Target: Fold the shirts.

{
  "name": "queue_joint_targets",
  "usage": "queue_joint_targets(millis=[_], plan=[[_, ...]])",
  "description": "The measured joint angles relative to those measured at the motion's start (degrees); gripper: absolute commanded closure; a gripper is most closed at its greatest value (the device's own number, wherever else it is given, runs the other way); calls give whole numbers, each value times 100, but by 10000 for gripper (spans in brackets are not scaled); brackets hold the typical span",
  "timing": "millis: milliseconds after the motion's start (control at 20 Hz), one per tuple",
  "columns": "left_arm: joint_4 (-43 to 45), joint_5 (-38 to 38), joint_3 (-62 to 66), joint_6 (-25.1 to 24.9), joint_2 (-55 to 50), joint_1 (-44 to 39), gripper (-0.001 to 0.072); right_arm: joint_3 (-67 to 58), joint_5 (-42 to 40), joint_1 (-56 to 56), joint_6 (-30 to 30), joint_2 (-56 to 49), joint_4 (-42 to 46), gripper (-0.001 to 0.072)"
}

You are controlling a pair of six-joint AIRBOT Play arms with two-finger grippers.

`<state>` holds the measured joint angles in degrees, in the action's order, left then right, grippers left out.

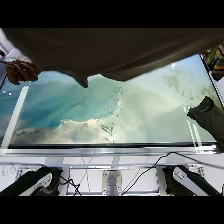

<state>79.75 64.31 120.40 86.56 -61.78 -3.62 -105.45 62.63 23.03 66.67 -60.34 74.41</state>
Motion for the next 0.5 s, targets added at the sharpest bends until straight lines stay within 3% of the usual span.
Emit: queue_joint_targets(millis=[250, 500], plan=[[-813, 319, -31, 4, 564, 0, 698, -63, 107, 17, -55, 968, 361, 682], [-730, 337, -549, 146, 581, -4, 697, -68, -7, 22, -59, 992, 570, 682]])
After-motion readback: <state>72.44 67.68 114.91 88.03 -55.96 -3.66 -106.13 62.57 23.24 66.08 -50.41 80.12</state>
